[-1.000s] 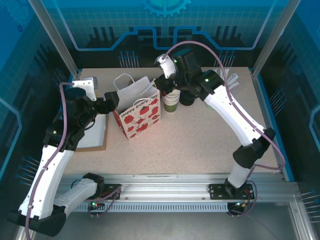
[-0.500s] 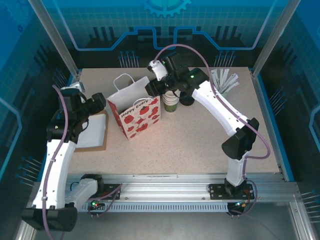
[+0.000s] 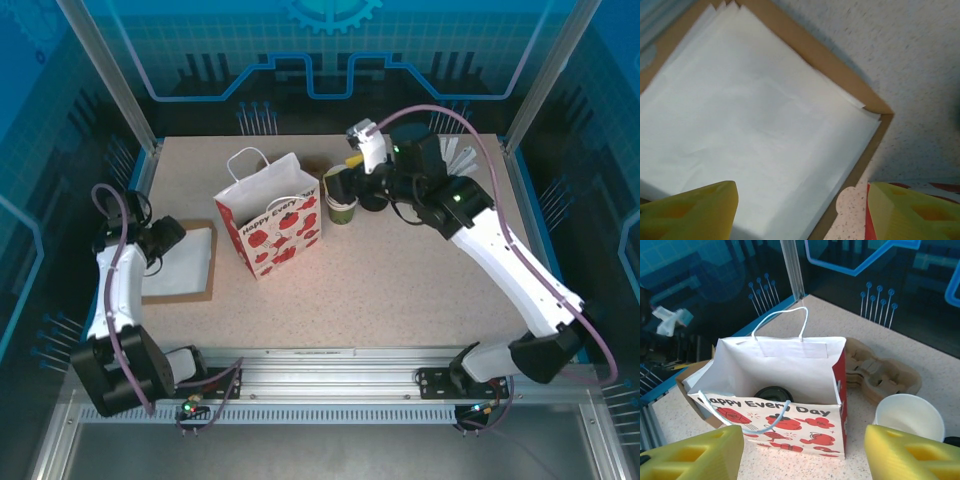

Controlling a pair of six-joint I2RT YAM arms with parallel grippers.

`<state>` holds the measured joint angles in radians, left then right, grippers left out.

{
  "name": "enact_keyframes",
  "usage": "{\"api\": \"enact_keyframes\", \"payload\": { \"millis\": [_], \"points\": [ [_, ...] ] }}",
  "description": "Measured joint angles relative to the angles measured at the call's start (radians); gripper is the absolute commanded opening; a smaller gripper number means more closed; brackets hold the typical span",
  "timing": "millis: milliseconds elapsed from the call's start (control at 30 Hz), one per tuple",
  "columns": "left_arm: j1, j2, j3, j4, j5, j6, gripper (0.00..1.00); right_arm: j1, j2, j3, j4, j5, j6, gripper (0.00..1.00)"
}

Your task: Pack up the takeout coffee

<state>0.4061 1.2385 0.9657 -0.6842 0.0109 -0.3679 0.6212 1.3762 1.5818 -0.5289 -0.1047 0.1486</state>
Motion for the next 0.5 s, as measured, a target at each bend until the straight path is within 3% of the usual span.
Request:
{"api": "enact_keyframes", "payload": {
  "millis": [133,500],
  "points": [
    [0.003,0.123,0.002,0.001,0.01,0.0,0.69,-0.031,-0.041,-0.076,0.051,0.016,0.005,0.69],
    [-0.017,0.437,0.097,0.043,-0.061,-0.019,0.71,-0.061,-0.032,-0.08,0.085,-0.013,0.012,0.7]
  ]
}}
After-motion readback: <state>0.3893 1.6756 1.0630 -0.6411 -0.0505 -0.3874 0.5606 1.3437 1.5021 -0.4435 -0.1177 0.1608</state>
